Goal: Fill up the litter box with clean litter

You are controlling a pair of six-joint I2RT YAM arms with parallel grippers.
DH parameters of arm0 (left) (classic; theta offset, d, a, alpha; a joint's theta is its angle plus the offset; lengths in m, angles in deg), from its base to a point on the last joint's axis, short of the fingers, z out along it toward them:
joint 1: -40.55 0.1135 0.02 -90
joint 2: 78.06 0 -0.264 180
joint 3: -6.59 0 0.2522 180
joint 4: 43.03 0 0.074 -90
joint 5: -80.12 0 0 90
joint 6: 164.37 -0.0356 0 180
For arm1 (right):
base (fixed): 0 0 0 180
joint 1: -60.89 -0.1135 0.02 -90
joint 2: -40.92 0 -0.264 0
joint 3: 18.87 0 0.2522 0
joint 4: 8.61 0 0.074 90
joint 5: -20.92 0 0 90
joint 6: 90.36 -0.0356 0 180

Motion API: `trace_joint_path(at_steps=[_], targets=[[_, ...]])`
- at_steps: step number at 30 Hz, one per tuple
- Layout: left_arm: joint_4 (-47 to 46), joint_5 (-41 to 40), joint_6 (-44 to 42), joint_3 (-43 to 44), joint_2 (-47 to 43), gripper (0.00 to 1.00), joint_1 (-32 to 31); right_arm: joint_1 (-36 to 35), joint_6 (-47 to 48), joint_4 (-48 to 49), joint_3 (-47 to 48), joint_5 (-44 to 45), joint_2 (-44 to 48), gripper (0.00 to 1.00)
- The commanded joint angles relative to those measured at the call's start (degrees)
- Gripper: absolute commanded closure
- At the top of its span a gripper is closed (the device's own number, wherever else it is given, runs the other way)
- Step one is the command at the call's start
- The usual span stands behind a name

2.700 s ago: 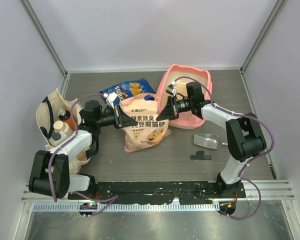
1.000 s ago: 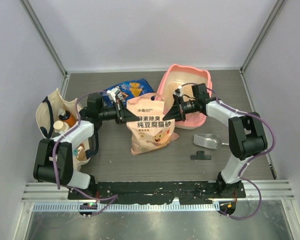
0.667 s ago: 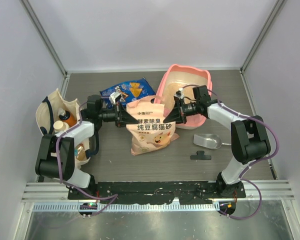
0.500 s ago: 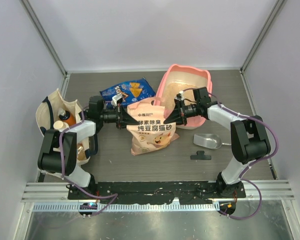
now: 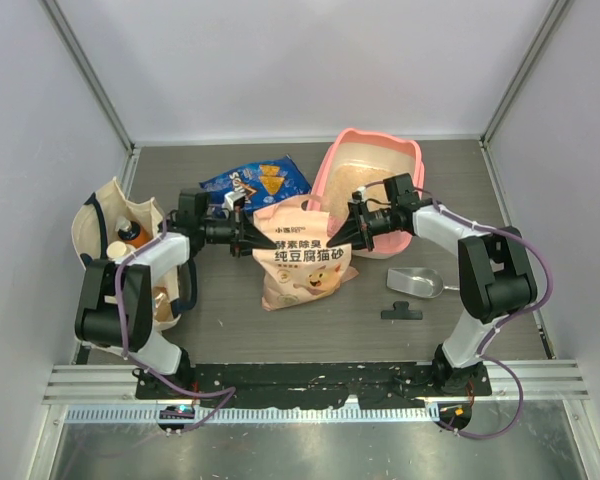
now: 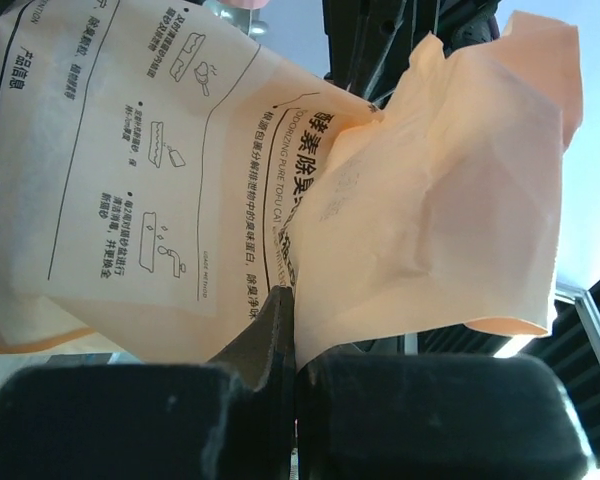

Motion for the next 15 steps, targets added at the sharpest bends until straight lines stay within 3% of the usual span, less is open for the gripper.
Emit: trace_joint_path(at_steps=[1,3,4,6,7,8,11,13,14,15], targets=[[5.92,-0.31,-7.45,3.68,-3.49,0.89,4.80,3.03,1.48,-6.67,1.91,-2.83,-0.12,0.98],[13.08,-2.23,-14.83,5.88,-6.21,0.72,4.71,2.68,1.48,-6.32,2.27,-2.83,-0.21,0.98],[15.92,-3.20,-23.92,6.84,-7.35,0.58,4.80,2.68,1.48,-6.32,2.44,-2.91,-0.12,0.98],[24.24,-5.49,-34.16,10.35,-11.22,0.52,4.71,2.42,1.48,-5.97,2.71,-2.92,0.06,0.98],[27.60,-6.89,-39.08,12.11,-12.45,0.44,4.71,2.33,1.48,-6.06,2.71,-2.92,0.23,0.98],[30.51,-8.03,-49.14,15.52,-13.33,0.41,4.71,2.33,1.57,-6.06,2.62,-2.83,0.41,0.98],[35.54,-12.06,-65.42,20.82,-17.63,0.31,2.44,2.15,1.57,-5.97,2.62,-2.83,0.41,0.98],[39.91,-14.97,-76.43,24.93,-19.31,0.26,-2.82,2.07,1.57,-5.88,2.53,-2.74,0.15,0.98],[42.29,-18.30,-88.49,26.61,-18.97,0.24,-5.19,2.15,1.48,-5.79,2.62,-2.74,-0.03,0.98],[45.54,-19.63,-94.35,28.11,-17.92,0.22,-9.92,2.07,1.57,-5.79,2.71,-2.83,-0.12,0.98]])
